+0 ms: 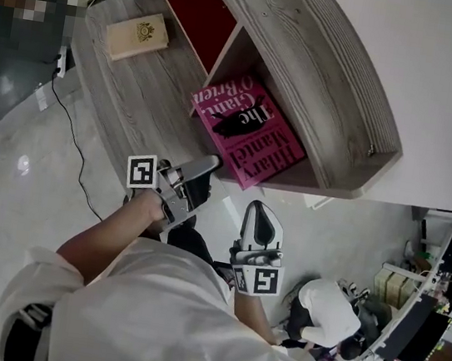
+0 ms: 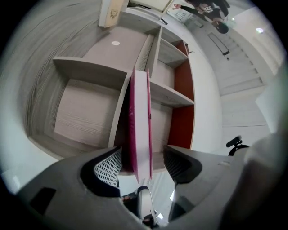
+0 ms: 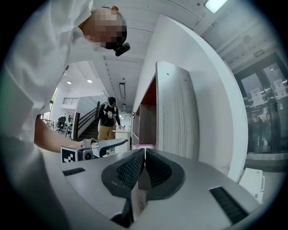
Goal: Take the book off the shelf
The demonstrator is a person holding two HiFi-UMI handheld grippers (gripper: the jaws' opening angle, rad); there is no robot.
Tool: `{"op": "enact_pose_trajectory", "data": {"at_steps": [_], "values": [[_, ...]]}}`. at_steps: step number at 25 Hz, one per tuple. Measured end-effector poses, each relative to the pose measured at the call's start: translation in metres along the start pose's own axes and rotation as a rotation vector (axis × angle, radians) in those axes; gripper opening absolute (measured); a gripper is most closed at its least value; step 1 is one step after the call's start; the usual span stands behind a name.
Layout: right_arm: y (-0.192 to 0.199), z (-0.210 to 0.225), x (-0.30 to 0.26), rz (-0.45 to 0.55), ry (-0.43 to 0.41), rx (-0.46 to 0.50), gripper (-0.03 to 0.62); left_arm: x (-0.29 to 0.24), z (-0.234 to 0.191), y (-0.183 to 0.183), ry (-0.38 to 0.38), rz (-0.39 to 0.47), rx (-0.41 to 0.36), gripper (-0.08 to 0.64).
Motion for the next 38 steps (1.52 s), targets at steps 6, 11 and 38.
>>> {"op": "enact_pose_trajectory", "data": {"at_steps": [6, 11, 38], "values": [[0.005, 0.005, 0.005, -0.001, 0.017, -0.017, 0.018, -0.015, 0.001, 0.004, -0.043, 0.026, 0.054, 0.295], [0.008, 0.011, 0.009, 0.001, 0.032, -0.034, 0.018, -0.028, 0.003, 0.008, -0.061, 0.018, 0.052, 0.295], [0.021, 0.025, 0.02, 0.016, 0.039, -0.075, 0.018, -0.057, -0.008, 0.012, -0.164, 0.036, 0.042, 0.161]]}}
Point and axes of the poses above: the fingertips, and each gripper's own axes: x backward along the fingers, z to its right, y out of its underside, the point moved 5 cm from there along x, backward along the fingers, and after that the axes turned 4 degrees about -x, right-handed, at the moved point
